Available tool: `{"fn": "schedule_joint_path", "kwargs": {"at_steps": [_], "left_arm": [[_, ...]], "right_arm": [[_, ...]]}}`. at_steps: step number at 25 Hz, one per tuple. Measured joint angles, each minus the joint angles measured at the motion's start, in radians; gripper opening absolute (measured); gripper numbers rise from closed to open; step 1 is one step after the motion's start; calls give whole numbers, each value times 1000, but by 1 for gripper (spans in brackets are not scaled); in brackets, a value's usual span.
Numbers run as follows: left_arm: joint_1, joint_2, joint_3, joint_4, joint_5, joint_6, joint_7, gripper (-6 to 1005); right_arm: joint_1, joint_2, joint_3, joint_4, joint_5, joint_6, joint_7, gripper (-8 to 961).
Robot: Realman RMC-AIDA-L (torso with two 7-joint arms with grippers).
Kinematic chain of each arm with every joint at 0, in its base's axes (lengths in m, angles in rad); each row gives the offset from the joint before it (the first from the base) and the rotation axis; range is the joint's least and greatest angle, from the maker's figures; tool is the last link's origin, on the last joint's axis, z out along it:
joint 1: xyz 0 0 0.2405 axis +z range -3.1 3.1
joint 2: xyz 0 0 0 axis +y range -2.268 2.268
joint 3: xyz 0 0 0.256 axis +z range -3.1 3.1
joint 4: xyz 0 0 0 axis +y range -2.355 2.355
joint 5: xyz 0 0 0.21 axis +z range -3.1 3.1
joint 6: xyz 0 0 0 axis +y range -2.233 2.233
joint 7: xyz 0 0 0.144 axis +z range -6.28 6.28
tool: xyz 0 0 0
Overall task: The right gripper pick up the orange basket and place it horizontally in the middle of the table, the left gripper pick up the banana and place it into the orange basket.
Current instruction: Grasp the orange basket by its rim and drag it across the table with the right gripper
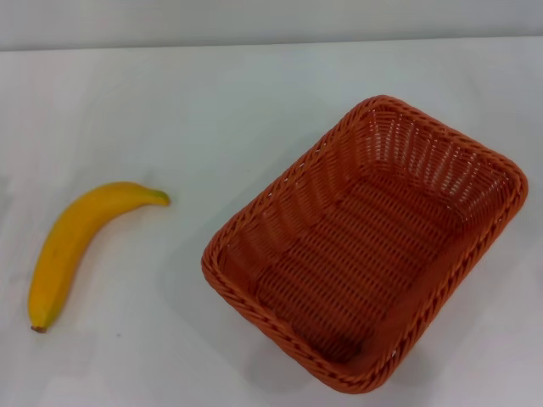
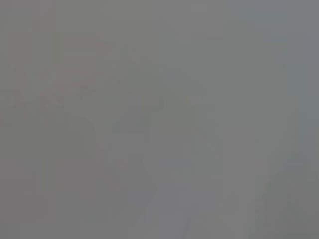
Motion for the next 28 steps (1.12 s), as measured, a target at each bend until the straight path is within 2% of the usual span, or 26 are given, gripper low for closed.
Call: {"fn": "schedule_joint_path", "kwargs": {"at_steps": [8, 15, 20, 23, 28], "left_arm": [[-2, 0, 0, 0, 0, -1, 0, 893], [-8, 1, 0, 0, 0, -1, -3, 893], [-9, 2, 2, -3, 1, -1, -21, 893], [-9, 2, 3, -6, 13, -1, -29, 892], [-7, 3, 3, -1, 29, 2, -35, 892]], "right_arm": [[0, -3, 0, -5, 0, 0, 7, 842], [1, 1, -2, -124, -80, -6, 96, 842], [16, 7, -12, -338, -218, -11, 286, 841], [30, 6, -56, -501, -329, -31, 444, 841], [64, -14, -173, -756, -520, -45, 719, 840]]}}
